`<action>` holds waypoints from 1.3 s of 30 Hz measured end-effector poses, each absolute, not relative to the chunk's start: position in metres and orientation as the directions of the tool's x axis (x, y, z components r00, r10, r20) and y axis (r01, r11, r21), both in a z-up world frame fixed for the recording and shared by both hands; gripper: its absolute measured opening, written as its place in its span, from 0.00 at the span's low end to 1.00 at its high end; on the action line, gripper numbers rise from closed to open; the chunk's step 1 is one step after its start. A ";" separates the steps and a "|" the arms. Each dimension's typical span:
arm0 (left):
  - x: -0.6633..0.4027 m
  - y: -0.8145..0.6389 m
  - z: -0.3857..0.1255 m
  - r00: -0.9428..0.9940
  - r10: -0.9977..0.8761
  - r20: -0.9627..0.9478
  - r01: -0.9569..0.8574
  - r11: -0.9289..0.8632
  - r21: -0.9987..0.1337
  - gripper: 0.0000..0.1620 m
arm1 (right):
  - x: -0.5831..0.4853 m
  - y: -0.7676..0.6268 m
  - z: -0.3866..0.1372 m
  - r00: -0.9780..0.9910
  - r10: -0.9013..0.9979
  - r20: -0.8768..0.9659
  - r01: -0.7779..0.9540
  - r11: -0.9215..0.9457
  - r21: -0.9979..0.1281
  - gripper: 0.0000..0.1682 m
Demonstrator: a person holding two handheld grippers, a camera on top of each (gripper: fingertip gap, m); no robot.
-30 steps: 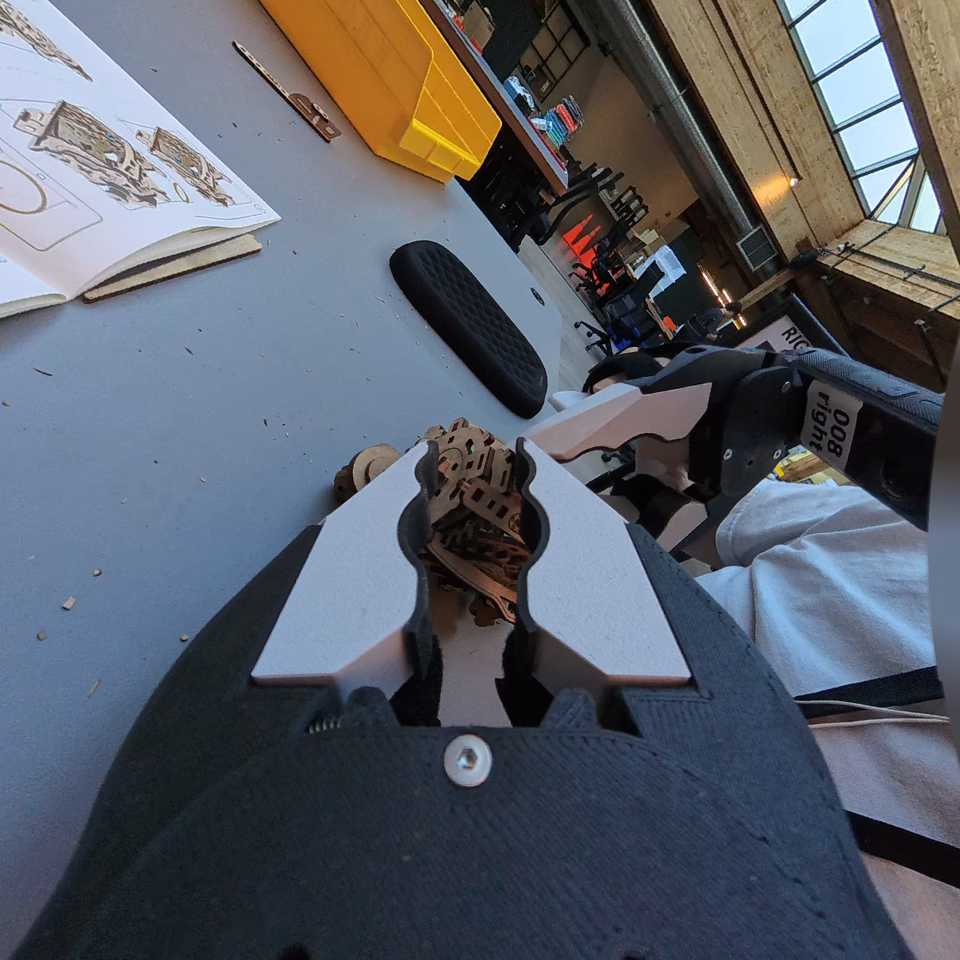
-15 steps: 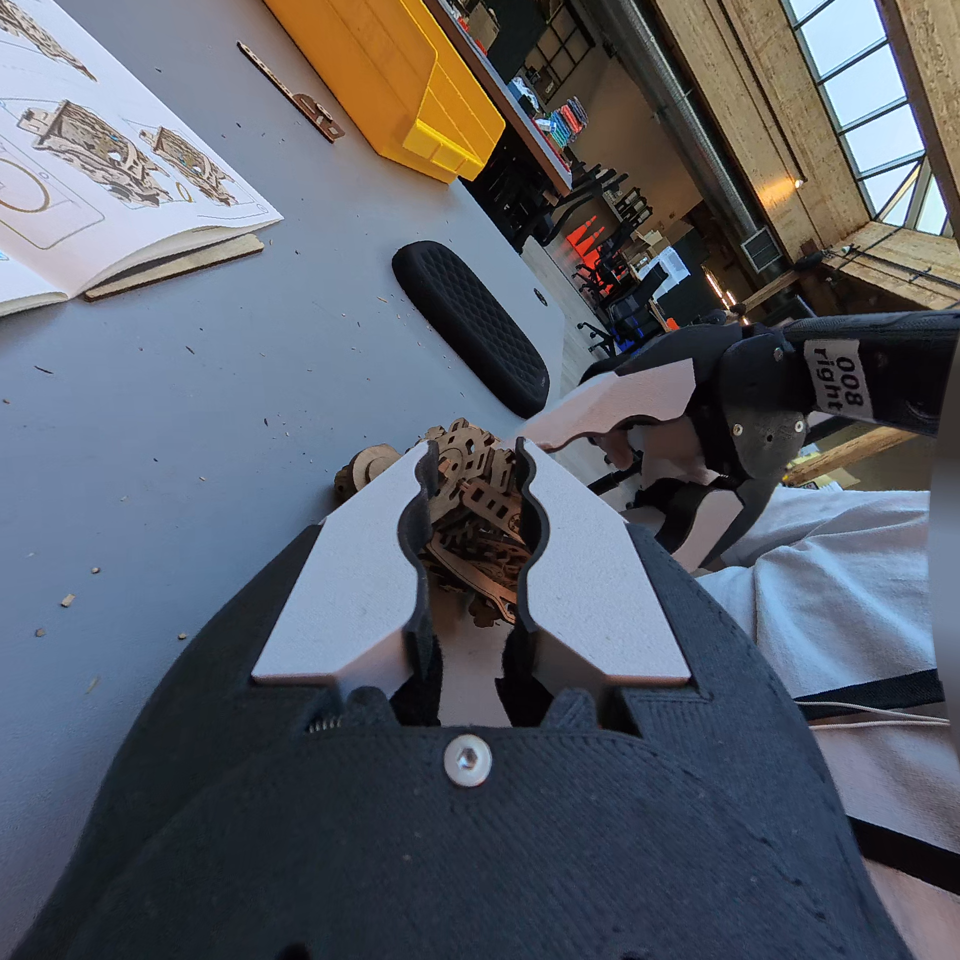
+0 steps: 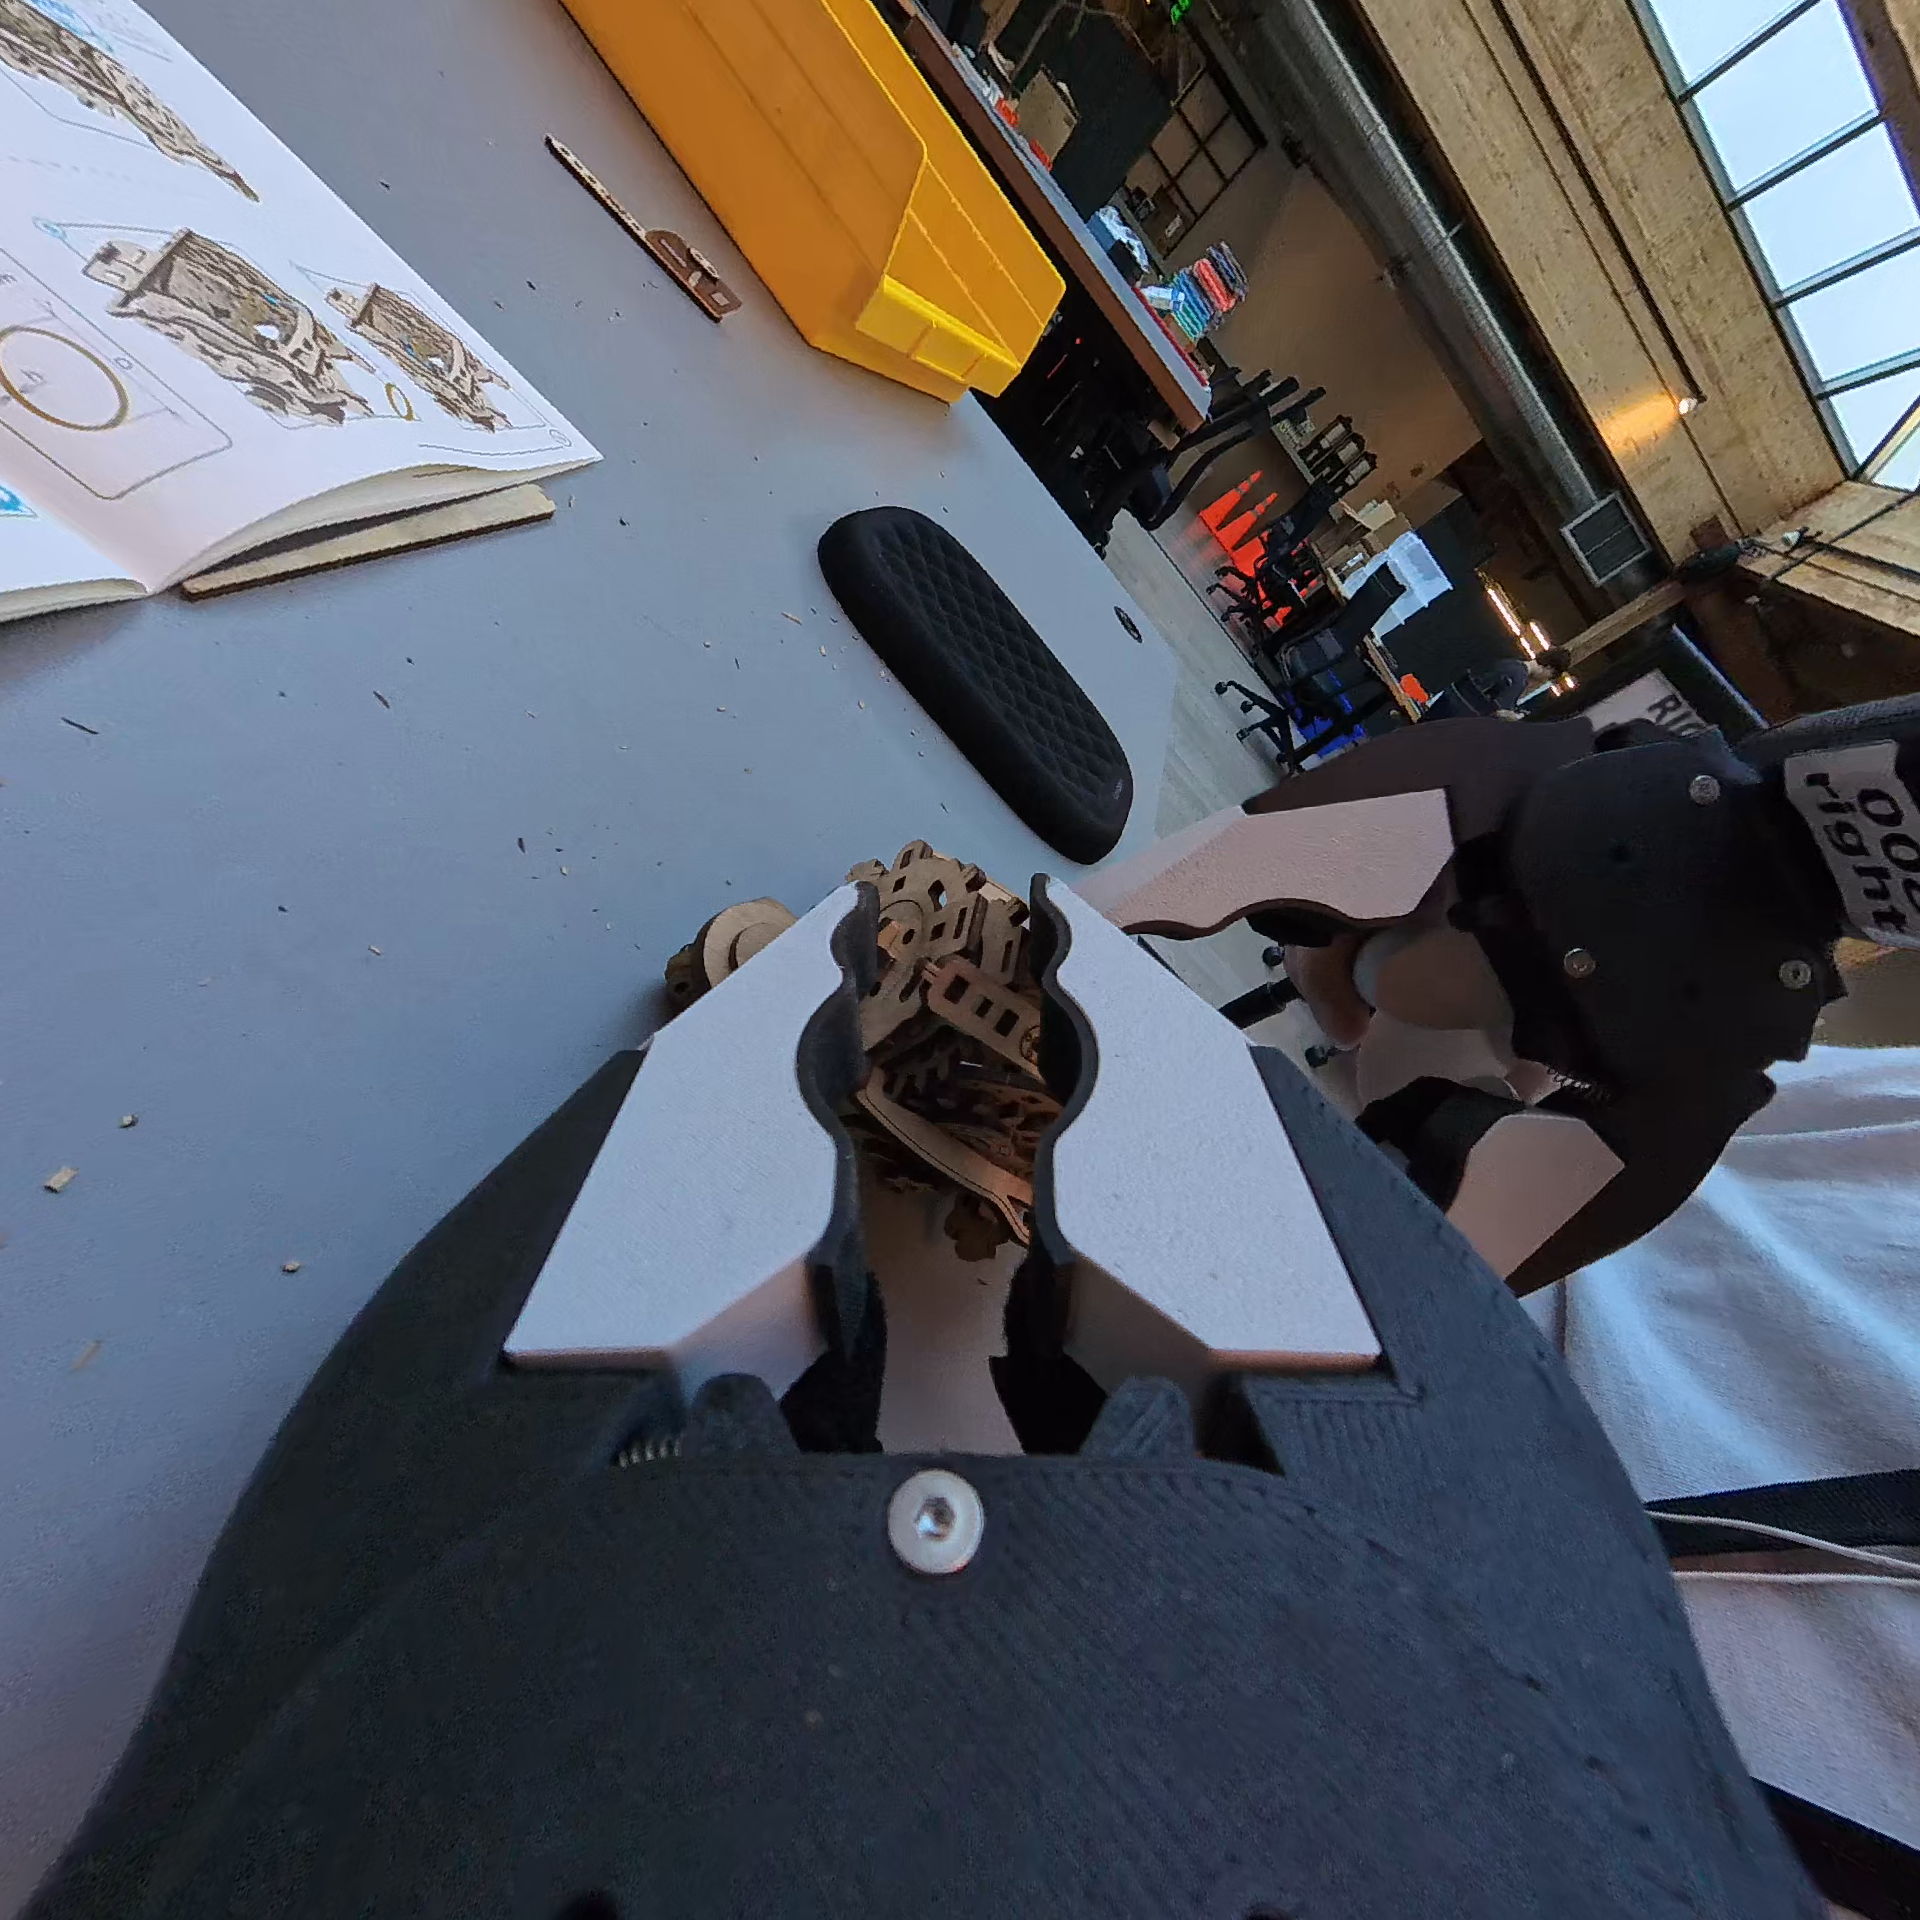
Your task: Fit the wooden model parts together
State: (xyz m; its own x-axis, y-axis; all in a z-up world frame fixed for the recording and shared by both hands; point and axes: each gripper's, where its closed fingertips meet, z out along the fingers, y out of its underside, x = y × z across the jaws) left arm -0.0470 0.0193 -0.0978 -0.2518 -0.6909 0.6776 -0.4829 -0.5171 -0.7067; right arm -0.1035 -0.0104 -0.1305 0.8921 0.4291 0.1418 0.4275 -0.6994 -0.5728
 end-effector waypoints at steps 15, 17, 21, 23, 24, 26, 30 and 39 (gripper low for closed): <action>-0.046 0.018 -0.097 -0.254 -0.686 0.681 -0.479 -0.523 -0.705 0.16 | -0.101 -0.010 -0.125 0.917 0.373 0.143 0.381 -0.711 -0.591 0.59; -0.045 0.018 -0.097 -0.249 -0.689 0.681 -0.476 -0.525 -0.705 0.16 | -0.100 -0.008 -0.125 0.923 0.356 0.144 0.369 -0.716 -0.592 0.59; -0.045 0.017 -0.097 -0.243 -0.685 0.686 -0.474 -0.533 -0.701 0.16 | -0.096 -0.004 -0.125 0.941 0.303 0.149 0.330 -0.733 -0.595 0.58; -0.044 0.016 -0.097 -0.242 -0.685 0.688 -0.472 -0.536 -0.700 0.15 | -0.095 -0.002 -0.125 0.953 0.271 0.136 0.297 -0.738 -0.606 0.58; -0.044 0.015 -0.096 -0.243 -0.686 0.686 -0.472 -0.534 -0.701 0.15 | -0.095 -0.002 -0.126 0.954 0.271 0.126 0.290 -0.741 -0.605 0.58; -0.044 0.014 -0.096 -0.243 -0.687 0.685 -0.471 -0.534 -0.702 0.15 | -0.097 -0.003 -0.130 0.956 0.273 0.108 0.282 -0.750 -0.598 0.58; -0.044 0.014 -0.096 -0.246 -0.681 0.690 -0.467 -0.540 -0.700 0.15 | -0.096 -0.003 -0.134 0.947 0.286 0.147 0.316 -0.747 -0.584 0.57; -0.045 0.013 -0.096 -0.253 -0.676 0.692 -0.467 -0.541 -0.700 0.15 | -0.098 -0.007 -0.133 0.946 0.306 0.108 0.308 -0.740 -0.598 0.54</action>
State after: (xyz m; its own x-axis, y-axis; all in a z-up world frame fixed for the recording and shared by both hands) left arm -0.0446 0.0131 -0.0962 -0.2535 -0.6760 0.6920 -0.4667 -0.5411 -0.6996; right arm -0.0979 -0.0073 -0.1329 0.9459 0.3058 0.1081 0.3076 -0.7402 -0.5979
